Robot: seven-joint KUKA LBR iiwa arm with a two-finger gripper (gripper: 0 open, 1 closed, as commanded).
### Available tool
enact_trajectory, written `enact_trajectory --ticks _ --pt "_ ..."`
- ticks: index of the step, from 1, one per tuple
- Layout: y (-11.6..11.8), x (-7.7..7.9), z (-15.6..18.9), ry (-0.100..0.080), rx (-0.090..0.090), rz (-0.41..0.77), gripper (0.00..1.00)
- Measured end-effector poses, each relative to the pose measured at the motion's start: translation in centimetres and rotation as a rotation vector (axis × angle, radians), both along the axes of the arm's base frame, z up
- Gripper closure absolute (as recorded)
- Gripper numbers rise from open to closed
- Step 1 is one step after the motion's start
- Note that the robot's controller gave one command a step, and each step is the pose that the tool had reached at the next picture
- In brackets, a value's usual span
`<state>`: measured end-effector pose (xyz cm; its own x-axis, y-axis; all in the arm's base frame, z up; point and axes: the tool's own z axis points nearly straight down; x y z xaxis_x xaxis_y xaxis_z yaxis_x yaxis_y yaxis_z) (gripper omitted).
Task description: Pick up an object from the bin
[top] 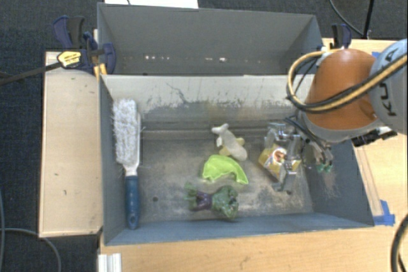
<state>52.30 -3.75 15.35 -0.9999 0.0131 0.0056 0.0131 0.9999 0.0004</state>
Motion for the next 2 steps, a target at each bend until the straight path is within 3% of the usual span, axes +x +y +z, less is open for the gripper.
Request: enact_trajectory --ticks 1,2 --pt "0.0 0.2 0.4 -0.008 0.0 0.001 0.0" --pt "3.2 -1.4 -3.8 -0.014 -0.002 0.071 0.0"
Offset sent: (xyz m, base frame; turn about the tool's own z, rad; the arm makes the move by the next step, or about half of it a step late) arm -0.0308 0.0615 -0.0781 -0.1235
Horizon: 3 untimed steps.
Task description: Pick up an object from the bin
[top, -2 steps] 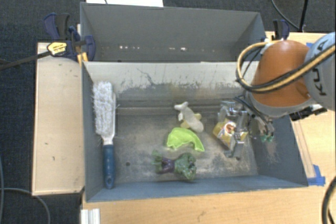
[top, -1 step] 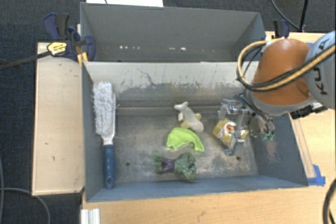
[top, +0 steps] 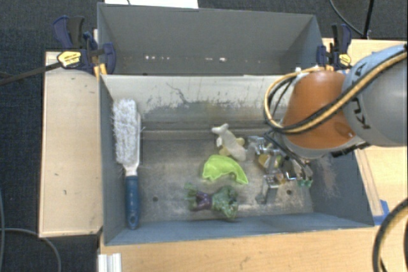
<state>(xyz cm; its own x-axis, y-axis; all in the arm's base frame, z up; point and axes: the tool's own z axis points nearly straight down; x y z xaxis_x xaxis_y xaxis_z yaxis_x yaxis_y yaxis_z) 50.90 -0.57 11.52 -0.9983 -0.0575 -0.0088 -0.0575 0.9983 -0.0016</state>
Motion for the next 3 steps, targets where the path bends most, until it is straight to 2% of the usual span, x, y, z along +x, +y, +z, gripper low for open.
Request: enact_trajectory --ticks 1,2,3 --pt "1.8 2.3 -3.6 0.007 0.002 0.084 0.0" --pt "5.8 0.6 -4.3 0.004 -0.001 0.102 0.0" --pt "9.0 -0.5 -4.4 0.012 0.005 0.113 0.0"
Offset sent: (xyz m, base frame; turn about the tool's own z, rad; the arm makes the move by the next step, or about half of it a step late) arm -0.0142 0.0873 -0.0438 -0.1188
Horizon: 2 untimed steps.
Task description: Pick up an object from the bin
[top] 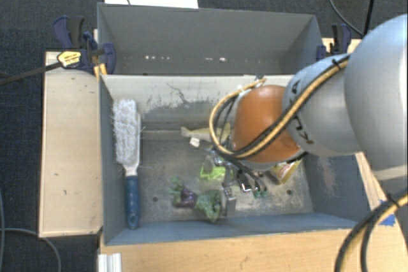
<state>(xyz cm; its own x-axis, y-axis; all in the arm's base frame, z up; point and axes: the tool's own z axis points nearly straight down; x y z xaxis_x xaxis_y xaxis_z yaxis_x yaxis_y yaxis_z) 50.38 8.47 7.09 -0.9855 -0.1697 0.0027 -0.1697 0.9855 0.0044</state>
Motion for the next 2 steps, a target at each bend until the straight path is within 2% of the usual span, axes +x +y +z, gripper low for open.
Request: enact_trajectory --ticks 1,2 --pt "1.52 0.83 -0.04 -0.009 -0.002 0.041 1.0" --pt "1.51 0.83 -0.05 -0.009 -0.002 0.041 1.0"
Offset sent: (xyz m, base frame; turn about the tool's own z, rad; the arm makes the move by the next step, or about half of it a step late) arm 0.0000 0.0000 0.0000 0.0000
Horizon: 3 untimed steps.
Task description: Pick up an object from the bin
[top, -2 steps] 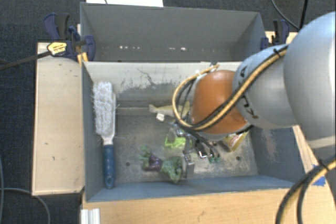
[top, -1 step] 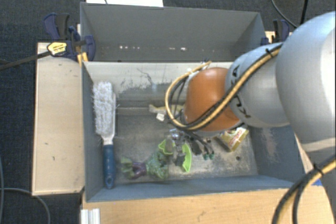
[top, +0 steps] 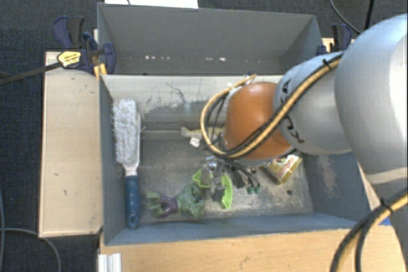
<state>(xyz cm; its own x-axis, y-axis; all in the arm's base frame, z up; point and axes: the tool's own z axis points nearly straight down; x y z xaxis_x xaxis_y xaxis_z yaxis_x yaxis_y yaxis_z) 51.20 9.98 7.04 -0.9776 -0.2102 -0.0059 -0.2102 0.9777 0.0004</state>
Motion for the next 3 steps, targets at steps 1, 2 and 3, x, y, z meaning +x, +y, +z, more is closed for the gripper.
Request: enact_trajectory --ticks 1,2,3 --pt "0.6 0.6 4.2 0.012 -0.003 0.001 1.0" --pt "0.4 3.2 6.5 -0.009 0.001 0.022 1.0" --pt "0.2 5.3 2.0 -0.004 -0.001 0.081 1.0"
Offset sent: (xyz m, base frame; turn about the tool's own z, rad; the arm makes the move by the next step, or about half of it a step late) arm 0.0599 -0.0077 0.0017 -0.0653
